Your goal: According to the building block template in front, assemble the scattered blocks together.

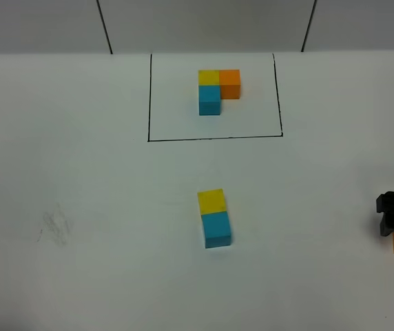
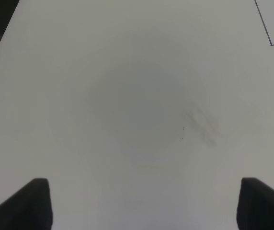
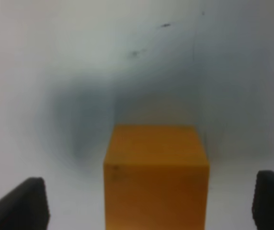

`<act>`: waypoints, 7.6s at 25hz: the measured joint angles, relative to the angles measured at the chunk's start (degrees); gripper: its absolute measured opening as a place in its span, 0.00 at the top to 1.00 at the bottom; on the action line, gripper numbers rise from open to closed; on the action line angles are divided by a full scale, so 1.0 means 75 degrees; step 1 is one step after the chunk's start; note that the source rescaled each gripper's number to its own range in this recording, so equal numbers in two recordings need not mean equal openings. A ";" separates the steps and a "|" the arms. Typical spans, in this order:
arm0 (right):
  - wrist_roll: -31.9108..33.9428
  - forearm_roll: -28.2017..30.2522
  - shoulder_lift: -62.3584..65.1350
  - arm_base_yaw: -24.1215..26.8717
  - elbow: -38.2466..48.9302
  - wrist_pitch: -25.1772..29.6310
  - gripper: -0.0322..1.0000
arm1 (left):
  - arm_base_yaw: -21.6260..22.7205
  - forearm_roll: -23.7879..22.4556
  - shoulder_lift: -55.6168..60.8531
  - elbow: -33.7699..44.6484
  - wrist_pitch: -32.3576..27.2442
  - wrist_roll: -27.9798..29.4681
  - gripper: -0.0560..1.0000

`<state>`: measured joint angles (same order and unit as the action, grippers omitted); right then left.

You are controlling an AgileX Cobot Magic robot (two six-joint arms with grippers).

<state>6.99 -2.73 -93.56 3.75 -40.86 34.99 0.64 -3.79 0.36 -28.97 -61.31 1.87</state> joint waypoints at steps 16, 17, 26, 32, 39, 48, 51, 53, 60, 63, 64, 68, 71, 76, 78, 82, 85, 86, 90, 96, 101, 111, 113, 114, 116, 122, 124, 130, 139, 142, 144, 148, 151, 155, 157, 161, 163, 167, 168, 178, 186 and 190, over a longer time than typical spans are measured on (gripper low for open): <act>0.0061 0.0000 -0.0718 0.0000 0.0000 -0.0068 0.74 | 0.0000 0.0000 0.0000 0.0000 0.0000 0.0000 0.33; 0.0054 0.0021 -0.0718 0.0000 0.0000 -0.0085 0.73 | 0.0000 0.0000 0.0000 0.0000 0.0000 0.0000 0.33; -0.2123 0.0172 -0.0149 -0.0500 -0.0154 0.0142 0.73 | 0.0000 0.0000 0.0000 0.0000 0.0009 0.0017 0.33; -0.5604 -0.0090 -0.0249 -0.1610 -0.1172 0.0564 0.73 | 0.0000 0.0000 0.0000 0.0000 0.0002 0.0032 0.33; -0.8054 0.0195 -0.1228 -0.2900 -0.2776 0.1430 0.73 | 0.0000 0.0000 0.0000 0.0000 0.0002 0.0016 0.33; -0.8684 0.0619 -0.2723 -0.4198 -0.4701 0.2379 0.73 | 0.0000 0.0000 0.0000 0.0000 0.0002 0.0016 0.33; -0.8787 0.0803 -0.3008 -0.4536 -0.5209 0.2489 0.73 | 0.0000 0.0000 0.0000 0.0000 0.0009 0.0016 0.33; -0.8880 0.0847 -0.3076 -0.4762 -0.5420 0.2498 0.73 | 0.0000 0.0000 0.0000 0.0000 0.0009 0.0016 0.33; -0.8914 0.0827 -0.3268 -0.5040 -0.5642 0.2522 0.73 | 0.0000 0.0000 0.0000 0.0000 0.0009 0.0016 0.33; -0.8822 0.0834 -0.3369 -0.5085 -0.5642 0.2591 0.73 | 0.0000 0.0000 0.0000 0.0000 0.0009 0.0016 0.33; -0.8788 0.0818 -0.3384 -0.5112 -0.5642 0.2598 0.73 | 0.0000 0.0000 0.0000 0.0000 0.0009 0.0016 0.33; -0.8723 0.0628 -0.3393 -0.5169 -0.5642 0.2614 0.73 | 0.0000 0.0000 0.0000 0.0000 0.0009 0.0016 0.33; -0.8608 0.0549 -0.3471 -0.5169 -0.5651 0.2632 0.73 | 0.0000 0.0000 0.0000 0.0000 0.0009 0.0016 0.33; -0.8543 0.0459 -0.3531 -0.5169 -0.5651 0.2641 0.73 | 0.0000 0.0000 0.0000 0.0000 0.0009 0.0016 0.33; -0.8543 0.0424 -0.3531 -0.5169 -0.5658 0.2641 0.73 | 0.0000 0.0000 0.0000 0.0000 0.0009 0.0016 0.33; -0.8543 0.0365 -0.3531 -0.5273 -0.5663 0.2616 0.73 | 0.0000 0.0000 0.0000 0.0000 0.0009 0.0016 0.33; -0.8541 0.0365 -0.3563 -0.5366 -0.5667 0.2588 0.73 | 0.0000 0.0000 0.0000 0.0000 0.0009 0.0016 0.33; -0.8541 0.0365 -0.3594 -0.5389 -0.5677 0.2551 0.73 | 0.0000 0.0000 0.0000 0.0000 0.0009 0.0016 0.33; -0.8541 0.0312 -0.3748 -0.5394 -0.5677 0.2478 0.73 | 0.0000 0.0000 0.0000 0.0000 0.0009 0.0016 0.33; -0.8369 0.0235 -0.4031 -0.5400 -0.5690 0.2312 0.73 | 0.0000 0.0000 0.0000 0.0000 0.0009 0.0016 0.33; -0.7852 0.0209 -0.4070 -0.5400 -0.5700 0.2265 0.73 | 0.0000 0.0000 0.0000 0.0000 0.0009 0.0016 0.33; -0.7708 0.0120 -0.4130 -0.5400 -0.5714 0.2165 0.59 | 0.0000 0.0000 0.0000 0.0000 0.0009 0.0016 0.33; -0.7545 0.0081 -0.4087 -0.5400 -0.5714 0.2134 0.35 | 0.0000 0.0000 0.0000 0.0000 0.0009 0.0016 0.33; -0.7413 0.0081 -0.4027 -0.5400 -0.5706 0.2113 0.21 | 0.0000 0.0000 0.0000 0.0000 0.0009 0.0016 0.33; -0.7119 0.0209 -0.3766 -0.5391 -0.5706 0.2099 0.08 | 0.0000 0.0000 0.0000 0.0000 0.0009 0.0016 0.33; -0.6358 0.0324 -0.2397 -0.4699 -0.5706 0.2350 0.01 | 0.0000 0.0000 0.0000 0.0000 0.0009 0.0016 0.33; -0.6040 0.0365 -0.1956 -0.4246 -0.5706 0.2617 0.00 | 0.0000 0.0000 0.0000 0.0000 0.0009 0.0016 0.33; -0.5502 0.0448 0.0251 -0.2349 -0.4978 0.2901 0.00 | 0.0000 0.0000 0.0000 0.0000 0.0009 0.0016 0.33; -0.5360 0.0616 0.5043 0.1839 -0.2405 0.2868 0.00 | 0.0000 0.0000 0.0000 0.0000 0.0009 0.0011 0.33; -0.5073 0.0554 0.6442 0.1946 -0.1922 0.2845 0.00 | 0.0000 0.0000 0.0000 0.0000 0.0009 0.0011 0.33; -0.4850 0.0365 0.7306 0.1657 -0.1693 0.2891 0.00 | 0.0000 0.0000 0.0000 0.0000 0.0009 0.0011 0.33; -0.4660 0.0193 0.8761 0.0968 -0.1195 0.3101 0.00 | 0.0000 0.0000 0.0000 0.0000 0.0009 0.0011 0.33; -0.4651 0.0186 0.9596 0.0442 -0.0800 0.3269 0.00 | 0.0000 0.0000 0.0000 0.0000 0.0009 0.0011 0.33; -0.4392 0.0176 1.0426 0.0004 -0.0404 0.3536 0.00 | 0.0000 0.0000 0.0000 0.0000 0.0009 0.0011 0.33; -0.4133 0.0156 1.0722 -0.0059 -0.0229 0.3659 0.00 | 0.0000 0.0000 0.0000 0.0000 0.0009 0.0011 0.33; -0.3651 -0.0281 1.1254 -0.0068 0.0187 0.3806 0.00 | 0.0000 0.0000 0.0000 0.0000 0.0009 0.0011 0.33; -0.3453 -0.0517 1.1499 -0.0068 0.0415 0.3900 0.01 | 0.0000 0.0000 0.0000 0.0000 0.0009 0.0011 0.33; -0.3213 -0.0606 1.1998 -0.0068 0.0990 0.4121 0.03 | 0.0000 0.0000 0.0000 0.0000 0.0009 0.0011 0.33; -0.3130 -0.0612 1.2118 -0.0068 0.1136 0.4121 0.03 | 0.0000 0.0000 0.0000 0.0000 0.0009 0.0011 0.33; -0.2162 -0.0416 1.2531 -0.0068 0.1435 0.3958 0.08 | 0.0000 0.0000 0.0000 0.0000 0.0009 0.0008 0.33; -0.1540 -0.0187 1.2531 -0.0068 0.1609 0.3585 0.11 | 0.0000 0.0000 0.0000 0.0000 0.0009 0.0001 0.33; -0.1521 -0.0187 1.2531 -0.0068 0.1609 0.3560 0.18 | 0.0000 0.0000 0.0000 0.0000 0.0009 0.0001 0.33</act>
<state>-4.42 -4.13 0.42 3.24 -28.79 61.69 0.64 -3.79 0.36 -28.97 -61.24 1.88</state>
